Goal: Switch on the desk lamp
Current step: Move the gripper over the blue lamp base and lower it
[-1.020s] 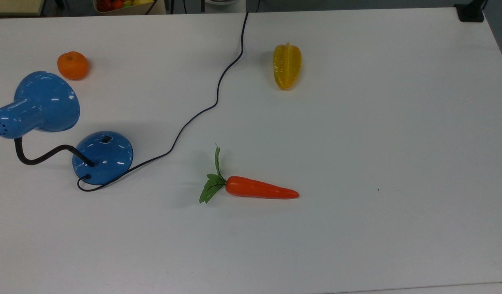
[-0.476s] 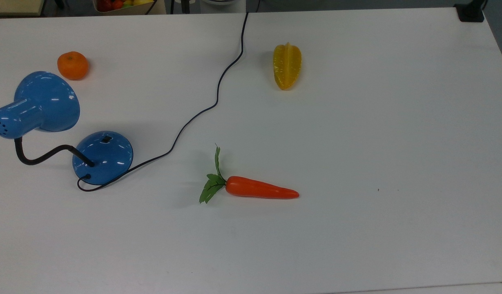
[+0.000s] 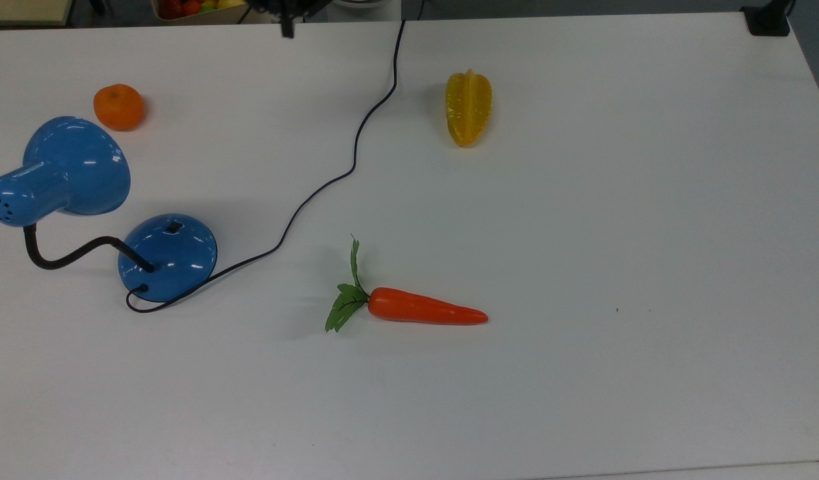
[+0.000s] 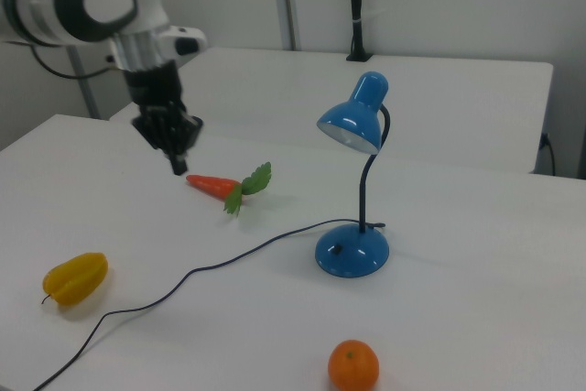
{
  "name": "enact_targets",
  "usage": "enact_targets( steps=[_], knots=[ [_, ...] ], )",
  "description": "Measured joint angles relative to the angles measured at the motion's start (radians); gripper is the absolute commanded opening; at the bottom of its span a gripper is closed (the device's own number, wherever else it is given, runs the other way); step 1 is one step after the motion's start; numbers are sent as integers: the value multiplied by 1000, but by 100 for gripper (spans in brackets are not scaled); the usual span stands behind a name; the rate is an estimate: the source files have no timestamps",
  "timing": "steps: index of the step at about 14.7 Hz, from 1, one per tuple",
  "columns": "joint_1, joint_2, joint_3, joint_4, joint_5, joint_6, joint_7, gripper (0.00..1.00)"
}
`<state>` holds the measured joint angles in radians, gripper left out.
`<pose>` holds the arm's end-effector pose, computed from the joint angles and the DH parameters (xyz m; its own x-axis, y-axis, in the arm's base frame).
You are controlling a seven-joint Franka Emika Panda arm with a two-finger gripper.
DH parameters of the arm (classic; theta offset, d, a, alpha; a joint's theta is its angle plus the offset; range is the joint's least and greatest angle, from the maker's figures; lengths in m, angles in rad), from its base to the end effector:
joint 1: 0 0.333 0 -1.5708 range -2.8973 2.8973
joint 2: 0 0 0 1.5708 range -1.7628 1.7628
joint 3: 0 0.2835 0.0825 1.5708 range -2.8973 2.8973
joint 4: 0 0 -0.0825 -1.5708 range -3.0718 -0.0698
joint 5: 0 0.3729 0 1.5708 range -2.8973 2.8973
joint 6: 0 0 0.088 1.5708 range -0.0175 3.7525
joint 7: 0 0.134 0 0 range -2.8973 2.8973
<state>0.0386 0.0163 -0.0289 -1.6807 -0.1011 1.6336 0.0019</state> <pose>0.5469 -0.0075 0.5114 0.9979 0.0141 -0.0635 0.0205 -0.9947 0.1007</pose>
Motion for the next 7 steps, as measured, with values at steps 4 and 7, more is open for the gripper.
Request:
enact_targets(
  steps=[4,7],
  knots=[
    [-71,47,-1,-52,2,129,15,0],
    [-99,61,-13,-142,4,311,66,0]
  ],
)
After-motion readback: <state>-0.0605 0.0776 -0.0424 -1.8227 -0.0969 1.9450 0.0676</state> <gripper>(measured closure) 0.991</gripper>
